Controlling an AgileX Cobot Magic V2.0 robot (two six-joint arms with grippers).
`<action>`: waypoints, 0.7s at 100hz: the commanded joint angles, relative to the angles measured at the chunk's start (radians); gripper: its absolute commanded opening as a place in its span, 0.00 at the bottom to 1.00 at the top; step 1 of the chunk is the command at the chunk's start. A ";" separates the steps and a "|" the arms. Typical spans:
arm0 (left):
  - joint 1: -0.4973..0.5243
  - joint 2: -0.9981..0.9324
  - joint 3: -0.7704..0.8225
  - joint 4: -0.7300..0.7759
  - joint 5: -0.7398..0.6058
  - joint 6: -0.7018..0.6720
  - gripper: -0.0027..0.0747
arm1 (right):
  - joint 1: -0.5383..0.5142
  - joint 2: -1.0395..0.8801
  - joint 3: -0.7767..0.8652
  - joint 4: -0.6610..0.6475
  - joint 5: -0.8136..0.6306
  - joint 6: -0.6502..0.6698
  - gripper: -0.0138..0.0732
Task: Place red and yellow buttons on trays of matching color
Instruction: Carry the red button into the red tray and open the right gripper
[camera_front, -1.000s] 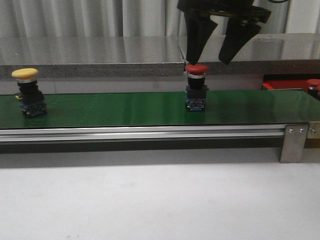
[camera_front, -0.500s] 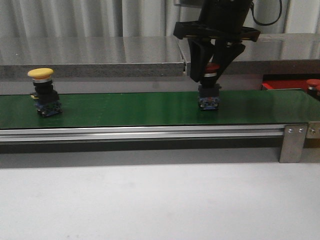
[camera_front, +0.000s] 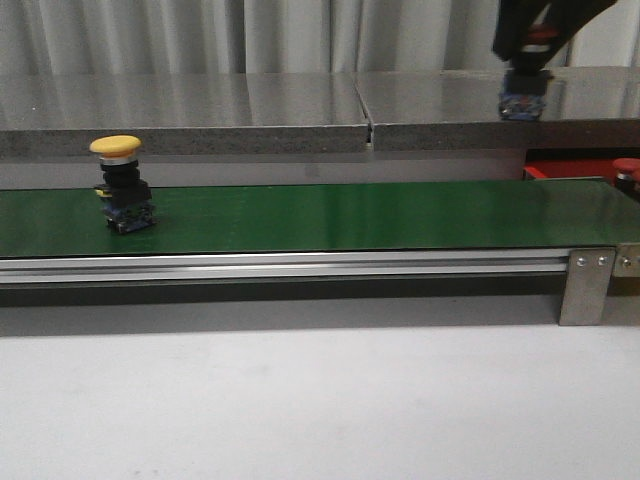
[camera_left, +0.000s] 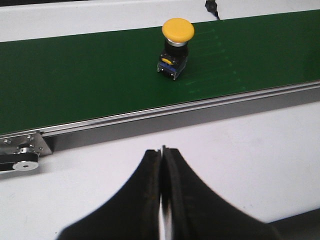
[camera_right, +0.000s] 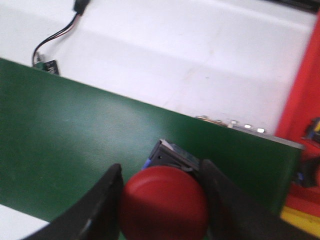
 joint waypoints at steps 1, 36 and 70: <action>-0.010 -0.002 -0.026 -0.016 -0.063 0.000 0.01 | -0.066 -0.069 -0.032 0.004 -0.021 -0.012 0.29; -0.010 -0.002 -0.026 -0.016 -0.063 0.000 0.01 | -0.290 -0.063 -0.028 0.004 -0.032 -0.012 0.29; -0.010 -0.002 -0.026 -0.016 -0.063 0.000 0.01 | -0.398 -0.006 -0.028 -0.003 -0.065 -0.012 0.29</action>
